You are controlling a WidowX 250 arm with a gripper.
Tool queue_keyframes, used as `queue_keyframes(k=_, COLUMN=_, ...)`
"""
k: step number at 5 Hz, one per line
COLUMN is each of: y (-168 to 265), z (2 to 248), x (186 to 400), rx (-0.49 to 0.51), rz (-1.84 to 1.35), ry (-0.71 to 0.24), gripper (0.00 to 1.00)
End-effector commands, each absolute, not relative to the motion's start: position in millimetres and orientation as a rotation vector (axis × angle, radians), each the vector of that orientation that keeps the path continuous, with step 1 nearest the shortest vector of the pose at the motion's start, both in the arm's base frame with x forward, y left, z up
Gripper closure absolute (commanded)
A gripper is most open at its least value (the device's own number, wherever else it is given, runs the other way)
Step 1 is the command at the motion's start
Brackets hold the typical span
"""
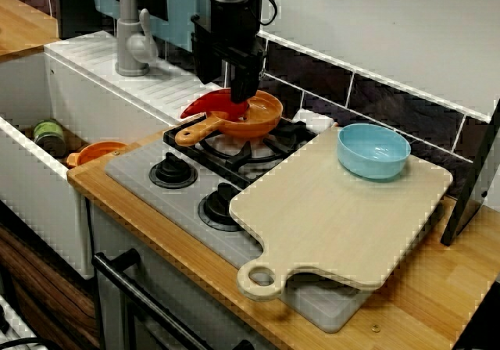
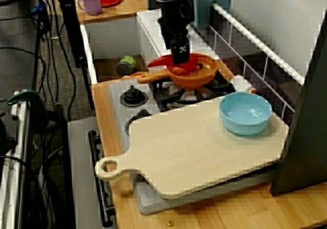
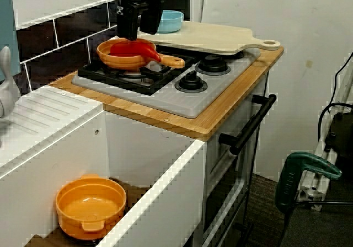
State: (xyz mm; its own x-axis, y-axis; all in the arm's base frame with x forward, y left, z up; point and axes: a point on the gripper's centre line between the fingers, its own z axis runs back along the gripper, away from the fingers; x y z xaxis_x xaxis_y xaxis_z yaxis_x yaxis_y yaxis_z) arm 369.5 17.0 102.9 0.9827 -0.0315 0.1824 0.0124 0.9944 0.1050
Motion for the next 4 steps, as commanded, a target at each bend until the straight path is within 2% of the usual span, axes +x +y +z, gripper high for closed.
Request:
queue_keyframes(k=1, y=15.7, z=100.5, x=376.4, rx=0.134, rz=-0.043, ry=-0.213, gripper=0.0)
queue_keyframes(k=3, y=21.5, z=94.3, x=379.5, rx=0.139, rz=-0.047, ry=-0.202, gripper=0.0)
queue_keyframes(k=4, y=23.0, z=95.7, x=378.5, rx=0.126, rz=-0.048, ry=-0.199, gripper=1.0)
